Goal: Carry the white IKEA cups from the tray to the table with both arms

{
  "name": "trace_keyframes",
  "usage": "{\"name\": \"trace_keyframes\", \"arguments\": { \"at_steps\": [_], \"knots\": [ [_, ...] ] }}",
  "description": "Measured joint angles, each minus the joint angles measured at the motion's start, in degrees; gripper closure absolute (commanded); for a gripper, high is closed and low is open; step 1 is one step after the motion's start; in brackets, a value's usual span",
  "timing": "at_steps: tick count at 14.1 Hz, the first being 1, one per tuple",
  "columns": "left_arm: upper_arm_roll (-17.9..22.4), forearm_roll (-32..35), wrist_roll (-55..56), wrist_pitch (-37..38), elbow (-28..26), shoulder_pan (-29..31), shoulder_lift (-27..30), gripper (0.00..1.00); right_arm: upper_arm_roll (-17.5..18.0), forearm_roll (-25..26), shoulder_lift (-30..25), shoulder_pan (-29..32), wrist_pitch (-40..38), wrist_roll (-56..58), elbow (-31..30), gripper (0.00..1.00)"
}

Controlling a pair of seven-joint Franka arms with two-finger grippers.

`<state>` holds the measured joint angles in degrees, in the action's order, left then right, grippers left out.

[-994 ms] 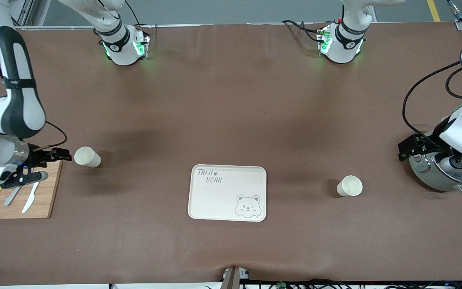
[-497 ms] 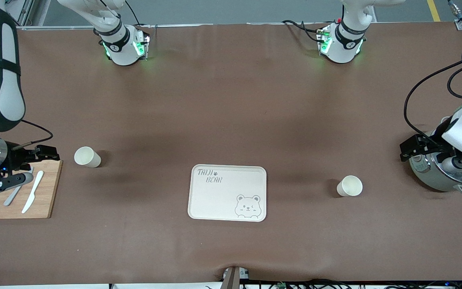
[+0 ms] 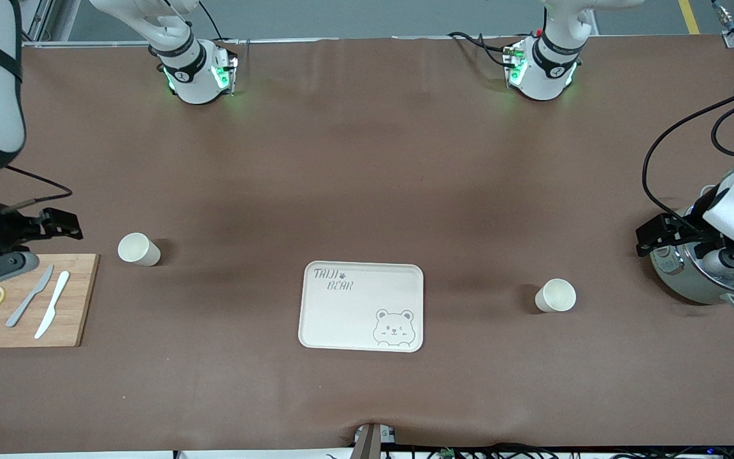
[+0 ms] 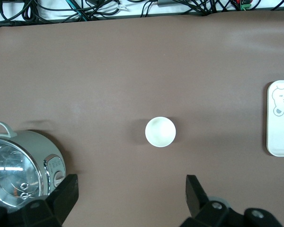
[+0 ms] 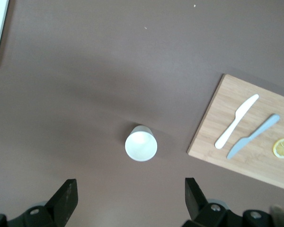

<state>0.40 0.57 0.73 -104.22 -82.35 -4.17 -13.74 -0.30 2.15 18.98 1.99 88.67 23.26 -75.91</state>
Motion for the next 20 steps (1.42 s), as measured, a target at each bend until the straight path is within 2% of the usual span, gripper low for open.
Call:
{"name": "trace_keyframes", "arguments": {
  "at_steps": [10,20],
  "knots": [
    [0.0,0.0,0.0,0.0,0.0,0.0,0.0,0.00,0.4,0.0,-12.6,-0.6,-6.6,-8.3,-4.9,0.00],
    [0.2,0.0,0.1,0.0,0.0,1.4,0.0,0.00,-0.1,-2.1,-18.5,-0.5,-7.5,-14.9,-8.4,0.00]
  ]
}}
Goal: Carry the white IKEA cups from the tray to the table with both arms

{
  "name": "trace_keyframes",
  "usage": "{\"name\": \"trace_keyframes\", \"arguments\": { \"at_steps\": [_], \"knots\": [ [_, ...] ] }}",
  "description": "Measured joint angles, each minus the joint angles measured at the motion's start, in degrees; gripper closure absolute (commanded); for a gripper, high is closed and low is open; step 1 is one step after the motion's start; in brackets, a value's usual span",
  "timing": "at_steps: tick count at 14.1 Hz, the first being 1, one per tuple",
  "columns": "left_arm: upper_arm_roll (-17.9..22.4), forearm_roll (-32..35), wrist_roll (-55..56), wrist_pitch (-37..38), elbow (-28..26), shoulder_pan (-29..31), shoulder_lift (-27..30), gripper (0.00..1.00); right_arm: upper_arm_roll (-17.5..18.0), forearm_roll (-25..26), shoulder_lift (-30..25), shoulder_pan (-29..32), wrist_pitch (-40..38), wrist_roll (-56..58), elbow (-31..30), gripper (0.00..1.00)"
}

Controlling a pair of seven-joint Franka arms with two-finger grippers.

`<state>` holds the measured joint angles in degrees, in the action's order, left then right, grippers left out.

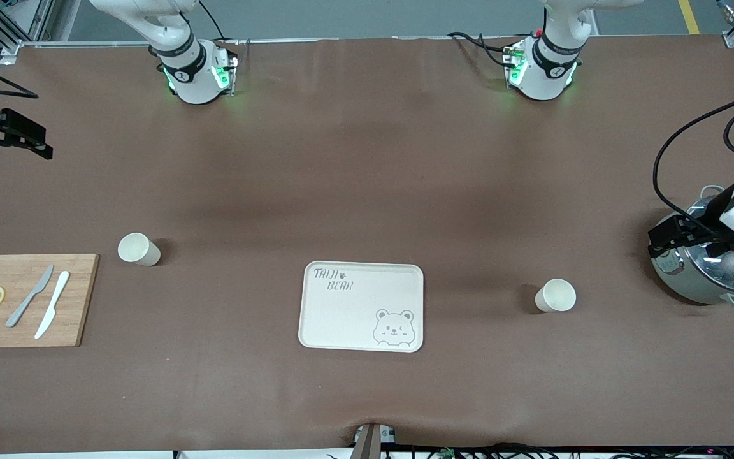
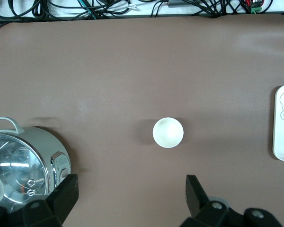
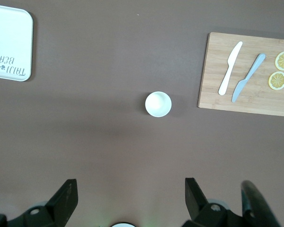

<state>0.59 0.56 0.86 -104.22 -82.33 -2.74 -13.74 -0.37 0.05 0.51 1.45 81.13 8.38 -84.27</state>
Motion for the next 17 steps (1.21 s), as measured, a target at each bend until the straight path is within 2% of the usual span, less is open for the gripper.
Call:
{"name": "trace_keyframes", "arguments": {
  "at_steps": [17],
  "knots": [
    [0.0,-1.4,0.0,0.0,0.2,0.0,0.0,0.00,-0.1,0.0,-0.1,0.6,0.1,0.0,-0.4,0.00]
  ]
}}
